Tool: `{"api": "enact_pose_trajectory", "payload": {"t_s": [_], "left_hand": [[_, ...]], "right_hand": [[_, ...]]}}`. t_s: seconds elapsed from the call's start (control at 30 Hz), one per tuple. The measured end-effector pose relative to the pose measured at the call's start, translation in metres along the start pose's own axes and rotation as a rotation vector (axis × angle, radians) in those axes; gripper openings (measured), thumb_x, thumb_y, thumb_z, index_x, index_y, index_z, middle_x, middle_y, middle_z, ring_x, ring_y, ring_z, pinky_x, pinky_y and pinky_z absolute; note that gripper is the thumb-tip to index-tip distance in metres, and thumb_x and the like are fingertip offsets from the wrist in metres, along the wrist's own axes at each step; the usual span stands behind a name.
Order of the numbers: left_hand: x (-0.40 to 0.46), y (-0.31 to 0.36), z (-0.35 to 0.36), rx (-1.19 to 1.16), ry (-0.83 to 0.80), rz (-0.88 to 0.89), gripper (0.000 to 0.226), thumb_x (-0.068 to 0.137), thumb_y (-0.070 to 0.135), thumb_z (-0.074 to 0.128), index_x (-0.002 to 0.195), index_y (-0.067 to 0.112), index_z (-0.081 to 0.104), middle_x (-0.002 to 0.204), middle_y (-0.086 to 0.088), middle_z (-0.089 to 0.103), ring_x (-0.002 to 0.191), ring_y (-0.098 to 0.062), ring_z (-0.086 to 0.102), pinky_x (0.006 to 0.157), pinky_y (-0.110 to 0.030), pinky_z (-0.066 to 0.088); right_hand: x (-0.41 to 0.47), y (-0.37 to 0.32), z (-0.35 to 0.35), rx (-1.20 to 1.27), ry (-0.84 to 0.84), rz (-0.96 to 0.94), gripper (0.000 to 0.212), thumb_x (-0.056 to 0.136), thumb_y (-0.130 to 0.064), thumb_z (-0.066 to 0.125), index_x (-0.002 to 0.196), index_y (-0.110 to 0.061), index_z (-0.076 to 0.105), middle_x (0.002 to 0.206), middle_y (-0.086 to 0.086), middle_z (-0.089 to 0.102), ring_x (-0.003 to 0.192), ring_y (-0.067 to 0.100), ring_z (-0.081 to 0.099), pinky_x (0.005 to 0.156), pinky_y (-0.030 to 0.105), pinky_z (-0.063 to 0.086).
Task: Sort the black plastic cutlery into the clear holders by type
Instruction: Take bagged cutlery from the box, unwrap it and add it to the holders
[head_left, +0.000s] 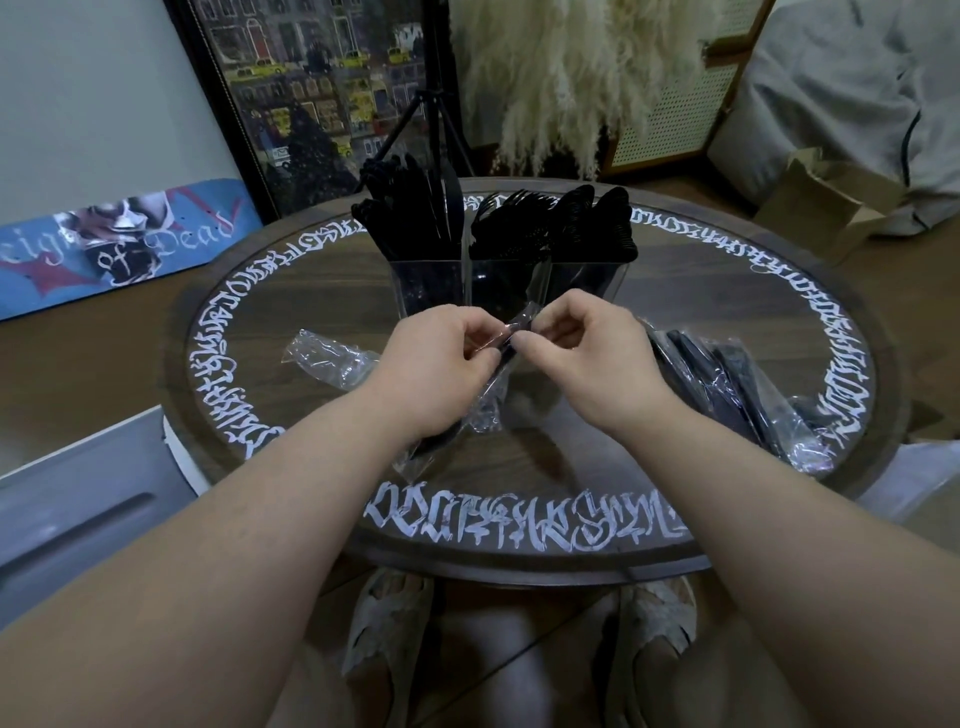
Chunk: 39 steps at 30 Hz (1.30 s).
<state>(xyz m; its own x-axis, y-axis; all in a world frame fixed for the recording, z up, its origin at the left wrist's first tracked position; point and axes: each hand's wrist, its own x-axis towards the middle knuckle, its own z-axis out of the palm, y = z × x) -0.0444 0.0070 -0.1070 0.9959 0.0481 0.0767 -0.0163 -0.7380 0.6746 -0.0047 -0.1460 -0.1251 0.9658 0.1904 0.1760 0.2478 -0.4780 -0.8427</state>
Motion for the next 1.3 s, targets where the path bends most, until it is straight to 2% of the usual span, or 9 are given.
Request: {"api": "enact_pose_trajectory", "payload": {"t_s": [0.27,0.4,0.57,0.7,0.87,1.07,1.13,1.23,1.3], "left_hand": [[0.001,-0.001,0.005,-0.022,-0.081,-0.032,0.024,0.078,0.021,0.076,0.089,0.032,0.058,0.076,0.015,0.062,0.067,0.004,0.058,0.071,-0.012,0.047],[0.002,-0.001,0.003,0.042,-0.073,-0.056,0.018,0.086,0.018,0.063,0.08,0.033,0.055,0.075,0.012,0.061,0.074,-0.008,0.058,0.074,-0.025,0.047],[0.002,0.001,0.004,0.081,-0.135,-0.04,0.015,0.094,0.013,0.049,0.089,0.027,0.052,0.075,0.006,0.066,0.067,-0.007,0.057,0.066,-0.026,0.041],[0.003,-0.003,0.0,0.154,-0.146,-0.031,0.014,0.097,0.016,0.047,0.104,0.023,0.056,0.086,0.005,0.065,0.081,-0.013,0.06,0.07,-0.027,0.043],[0.003,-0.006,-0.001,0.143,-0.168,-0.043,0.016,0.098,0.015,0.046,0.105,0.023,0.059,0.082,0.005,0.066,0.066,-0.008,0.055,0.055,-0.02,0.037],[0.005,-0.012,-0.004,0.2,-0.077,-0.132,0.019,0.096,0.016,0.048,0.108,0.02,0.061,0.091,0.0,0.07,0.084,-0.019,0.061,0.073,-0.029,0.046],[0.005,-0.012,-0.003,0.205,-0.076,-0.141,0.017,0.095,0.017,0.049,0.107,0.021,0.062,0.089,0.002,0.069,0.083,-0.016,0.061,0.072,-0.027,0.043],[0.005,-0.01,-0.001,0.206,-0.089,-0.125,0.015,0.094,0.018,0.051,0.103,0.023,0.062,0.087,0.004,0.069,0.074,-0.012,0.058,0.061,-0.022,0.038],[0.005,-0.007,-0.001,0.195,-0.078,-0.12,0.014,0.094,0.019,0.052,0.102,0.024,0.062,0.088,0.004,0.069,0.075,-0.013,0.06,0.062,-0.023,0.04]], "right_hand": [[0.004,-0.004,0.003,-0.141,0.07,0.025,0.015,0.08,-0.019,0.068,0.067,-0.023,0.061,0.064,-0.009,0.063,0.064,0.008,0.058,0.065,0.024,0.047],[0.006,-0.004,-0.004,-0.094,0.008,0.021,0.019,0.077,-0.012,0.066,0.066,-0.025,0.059,0.063,-0.008,0.062,0.061,0.008,0.056,0.064,0.026,0.048],[0.008,-0.007,-0.01,-0.043,-0.058,0.055,0.013,0.074,-0.006,0.064,0.067,-0.018,0.064,0.06,-0.004,0.06,0.054,0.005,0.05,0.055,0.017,0.042],[0.01,-0.004,-0.019,-0.059,-0.082,0.063,0.012,0.072,-0.006,0.065,0.067,-0.016,0.066,0.058,-0.006,0.057,0.047,0.0,0.047,0.05,0.012,0.038],[0.012,0.002,-0.023,-0.126,-0.052,0.053,0.011,0.078,-0.01,0.064,0.076,-0.021,0.068,0.063,-0.012,0.06,0.054,-0.004,0.051,0.056,0.007,0.039],[0.014,-0.003,-0.034,-0.016,0.315,0.034,0.01,0.079,-0.014,0.064,0.075,-0.024,0.065,0.066,-0.013,0.06,0.061,-0.001,0.052,0.064,0.015,0.042],[0.007,-0.009,-0.031,-0.047,0.23,-0.112,0.015,0.08,-0.012,0.064,0.074,-0.025,0.067,0.065,-0.016,0.062,0.061,-0.003,0.054,0.064,0.012,0.043],[-0.003,-0.012,-0.013,-0.203,-0.051,-0.15,0.014,0.088,-0.016,0.062,0.092,-0.024,0.073,0.076,-0.016,0.066,0.071,-0.002,0.059,0.07,0.01,0.044],[-0.005,-0.013,-0.009,-0.238,-0.033,-0.152,0.018,0.092,-0.018,0.058,0.1,-0.023,0.073,0.081,-0.013,0.067,0.074,0.001,0.06,0.073,0.014,0.045]]}}
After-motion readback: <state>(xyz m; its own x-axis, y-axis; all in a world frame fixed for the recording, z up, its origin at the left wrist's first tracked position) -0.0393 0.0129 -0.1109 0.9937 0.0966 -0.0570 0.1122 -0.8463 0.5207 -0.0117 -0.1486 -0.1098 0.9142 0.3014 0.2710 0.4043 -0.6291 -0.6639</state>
